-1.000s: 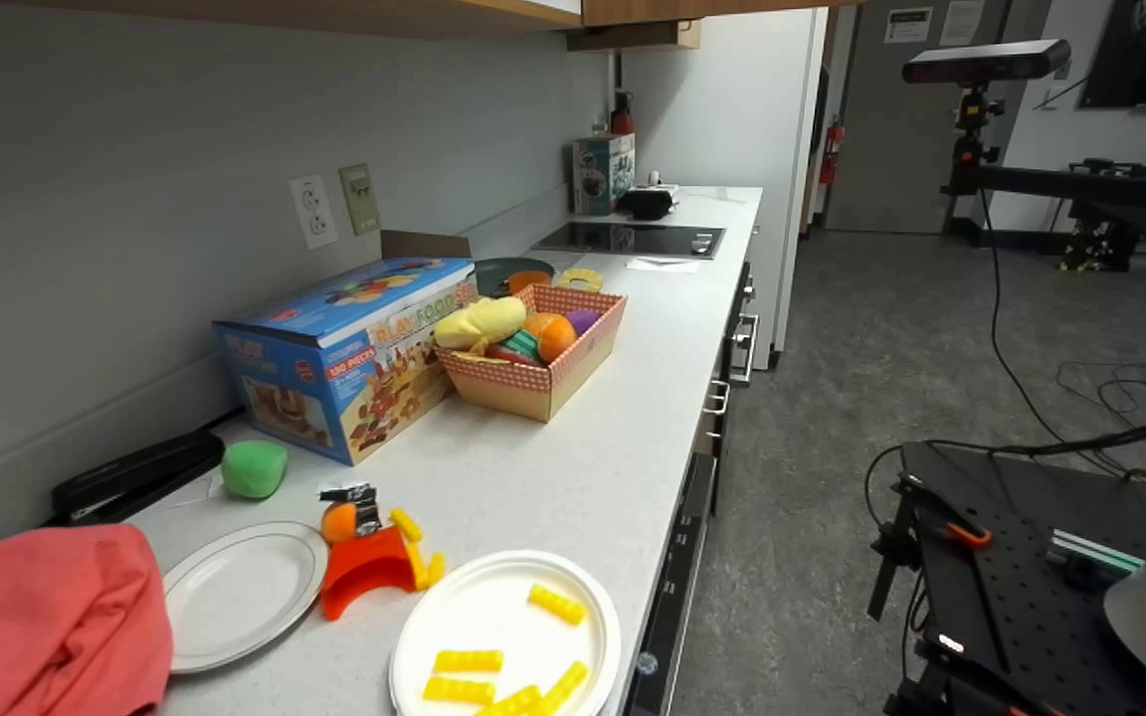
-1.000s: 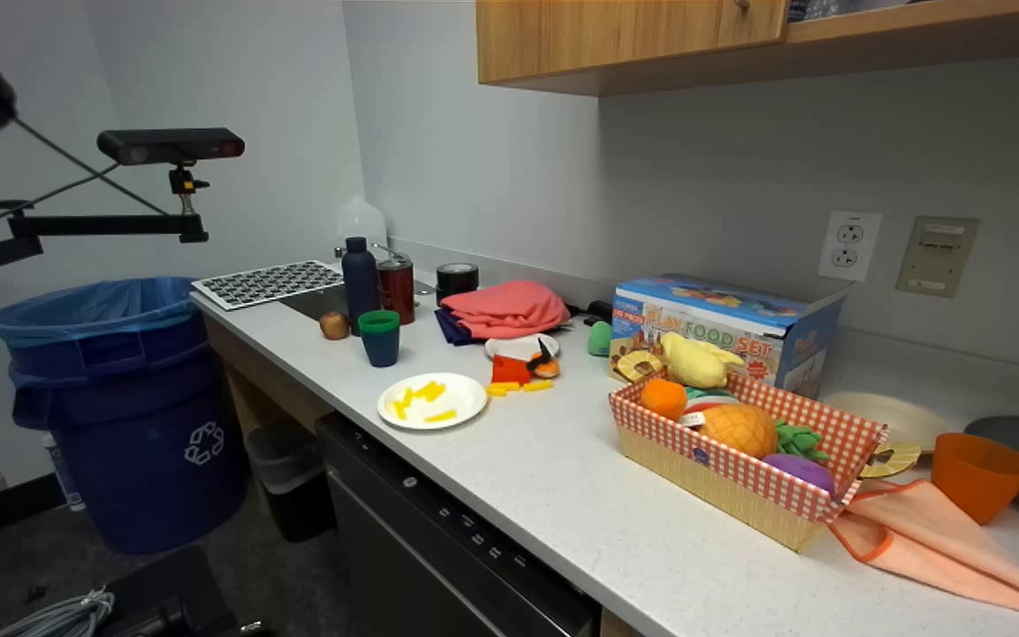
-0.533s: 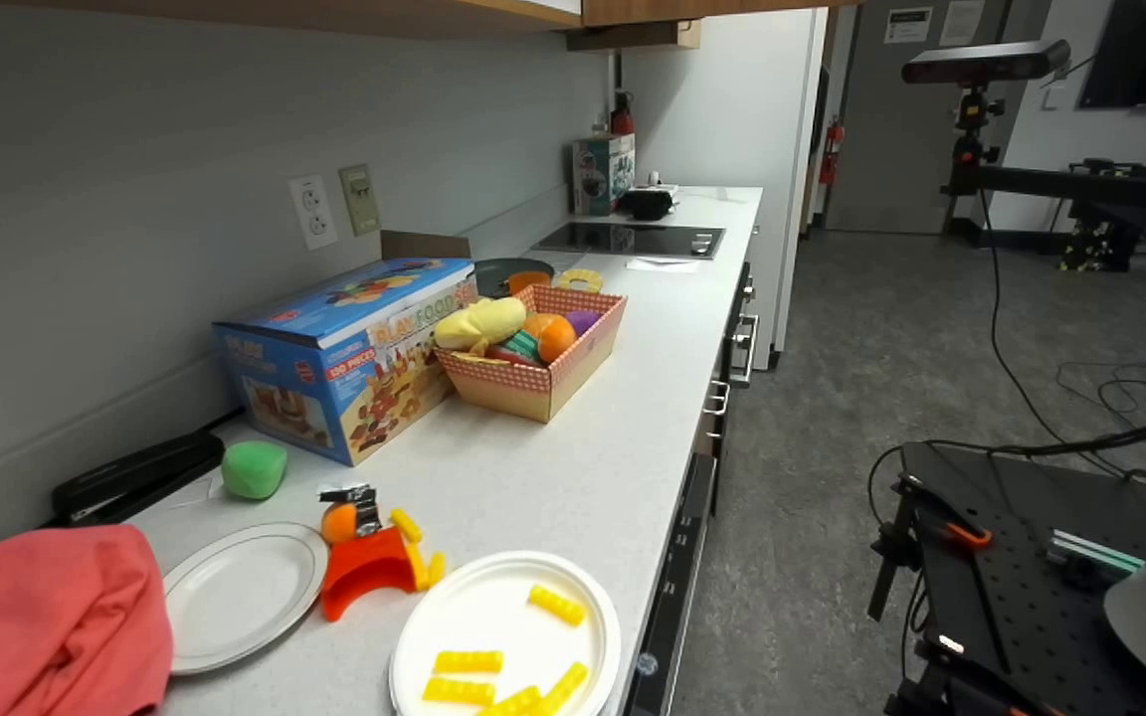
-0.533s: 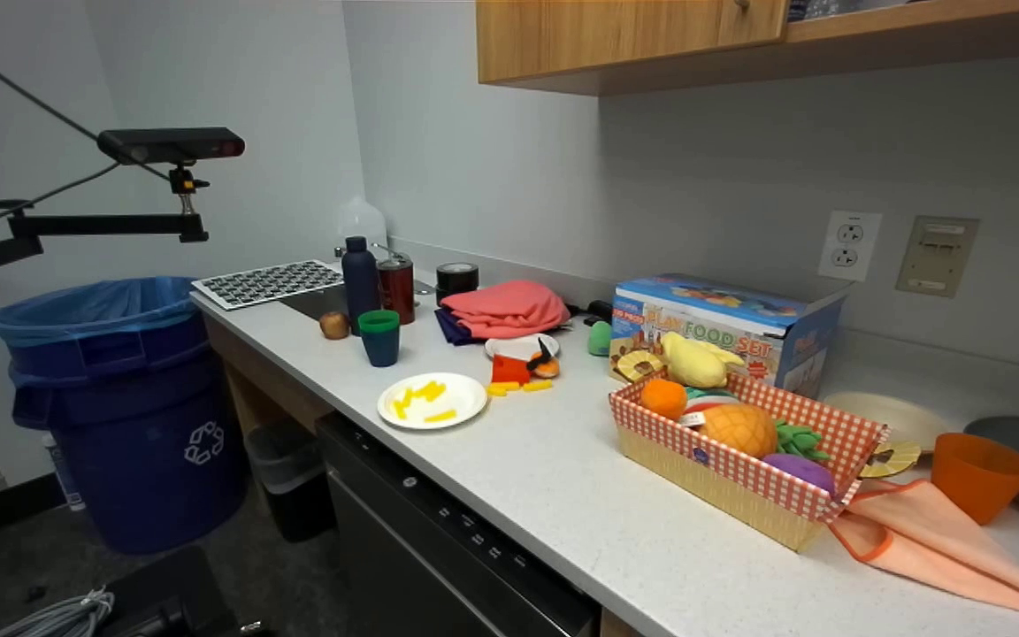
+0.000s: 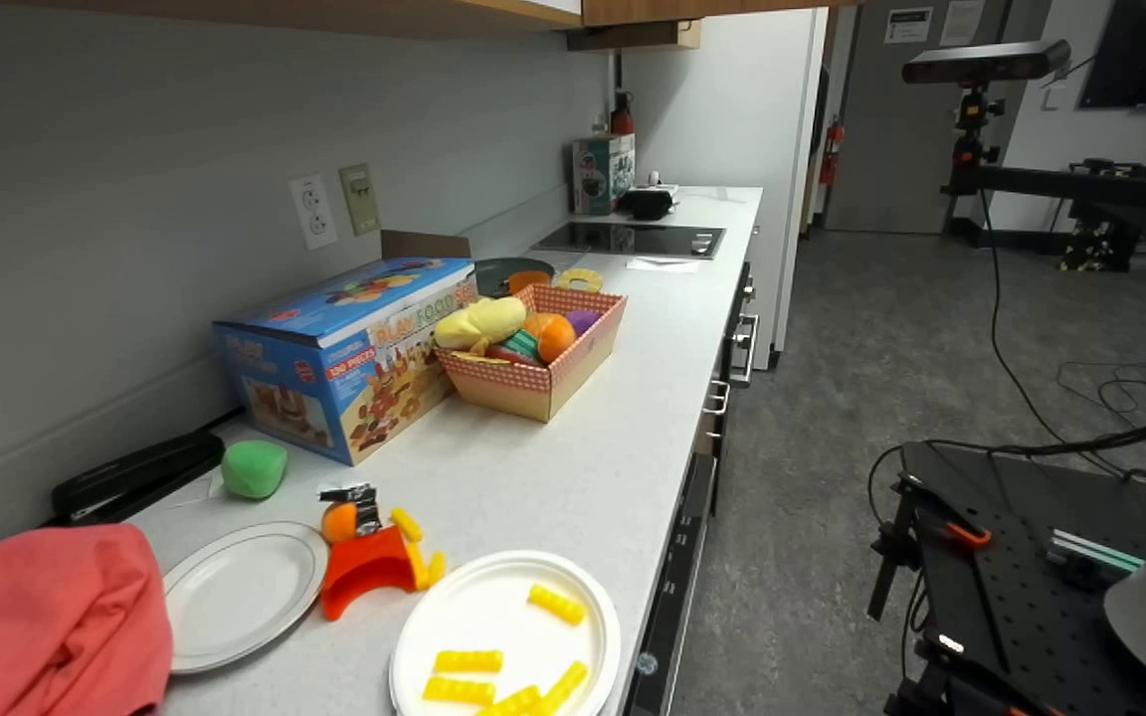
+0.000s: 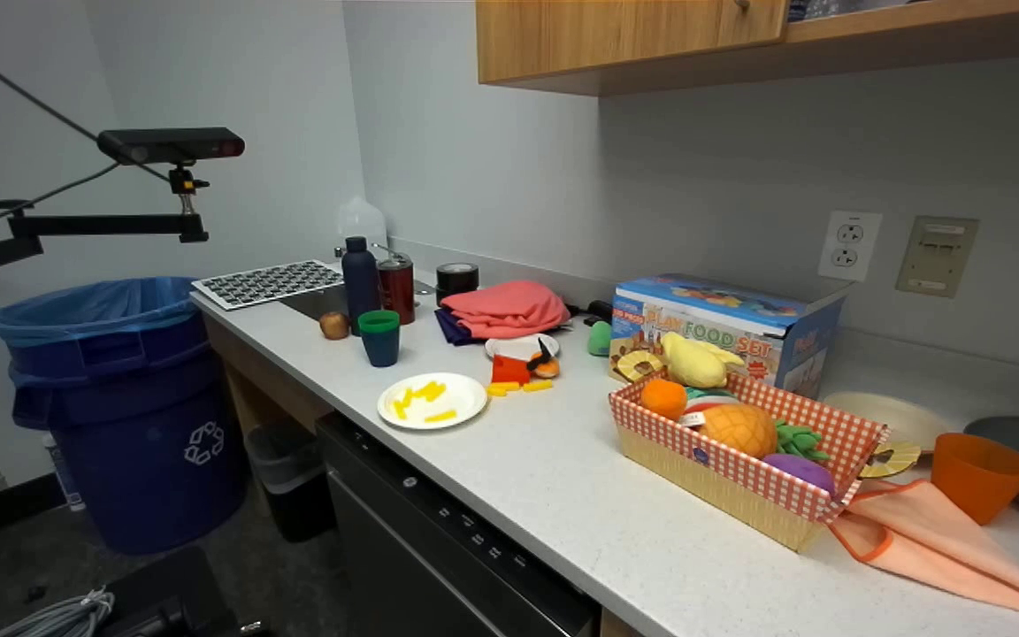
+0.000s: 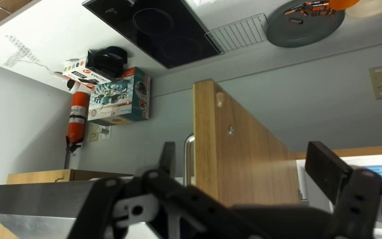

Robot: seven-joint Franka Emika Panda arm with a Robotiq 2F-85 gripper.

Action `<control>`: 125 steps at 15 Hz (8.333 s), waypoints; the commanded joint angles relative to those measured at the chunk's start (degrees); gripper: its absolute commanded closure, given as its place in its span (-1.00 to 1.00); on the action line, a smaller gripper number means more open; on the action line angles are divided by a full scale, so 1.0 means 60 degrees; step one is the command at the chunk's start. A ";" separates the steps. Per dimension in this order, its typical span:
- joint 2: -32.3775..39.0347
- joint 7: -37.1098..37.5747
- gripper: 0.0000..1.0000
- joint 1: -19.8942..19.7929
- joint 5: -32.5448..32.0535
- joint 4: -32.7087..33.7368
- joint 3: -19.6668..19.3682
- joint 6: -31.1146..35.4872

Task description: Close the top cabinet drawer door on the right

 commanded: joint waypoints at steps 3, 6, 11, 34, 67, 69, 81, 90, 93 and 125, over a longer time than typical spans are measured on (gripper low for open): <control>-0.0037 -0.0348 -1.00 0.0543 0.0621 0.0157 -0.0384 0.0106; -0.0030 -0.0444 -1.00 0.0682 0.0657 0.0161 -0.0491 0.0213; -0.0269 -0.0832 -1.00 0.1087 0.0796 0.0117 -0.0677 0.0508; -0.1639 -0.0748 -1.00 -0.0001 0.0521 0.1027 0.2159 -0.4488; -0.0442 0.1960 -1.00 -0.1060 0.0059 0.2059 0.5419 -0.3041; -0.0222 0.1902 -1.00 -0.1059 0.0151 0.2041 0.5330 -0.3116; 0.0503 0.1705 -1.00 -0.1064 0.0903 0.1968 0.5139 -0.4143; 0.1149 0.1448 -1.00 -0.1024 0.1321 0.1857 0.5646 -0.4339; 0.1362 0.1272 -1.00 -0.1006 0.1348 0.1934 0.5960 -0.4316; 0.4381 0.0123 -1.00 -0.1681 0.2453 0.5095 0.7008 -0.3774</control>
